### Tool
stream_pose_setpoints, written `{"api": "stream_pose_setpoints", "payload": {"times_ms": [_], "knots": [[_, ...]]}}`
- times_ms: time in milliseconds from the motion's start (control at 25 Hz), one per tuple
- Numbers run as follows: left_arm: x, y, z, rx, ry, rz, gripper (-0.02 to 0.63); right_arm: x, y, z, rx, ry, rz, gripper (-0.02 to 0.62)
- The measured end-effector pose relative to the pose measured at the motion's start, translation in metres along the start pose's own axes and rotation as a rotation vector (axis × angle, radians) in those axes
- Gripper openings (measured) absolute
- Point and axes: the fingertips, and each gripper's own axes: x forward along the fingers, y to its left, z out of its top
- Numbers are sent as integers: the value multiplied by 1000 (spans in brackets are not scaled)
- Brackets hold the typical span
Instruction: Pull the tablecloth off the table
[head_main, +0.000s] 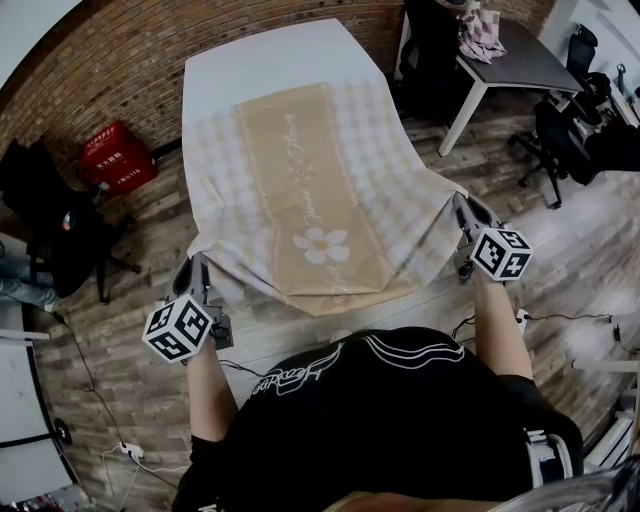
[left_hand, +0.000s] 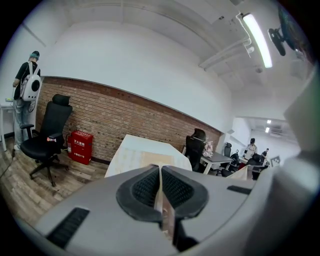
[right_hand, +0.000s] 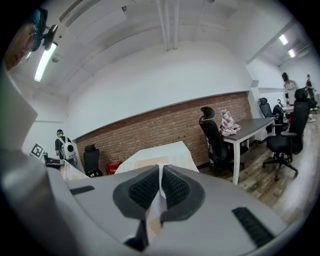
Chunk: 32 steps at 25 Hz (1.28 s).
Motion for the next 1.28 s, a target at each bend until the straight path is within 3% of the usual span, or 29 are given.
{"api": "stream_pose_setpoints", "payload": {"times_ms": [320,560,1280], "knots": [[-24,-38,-9,-1,-20,42,6,-25,-24,-7,19,28,50,-3],[-36,-51,-37,-19,22,88,6,-33,-32,-19,15,68,83,-2],[-68,-121,-70,7,22,86,6,-91,-55,-39,-1,57,126,-3]]}}
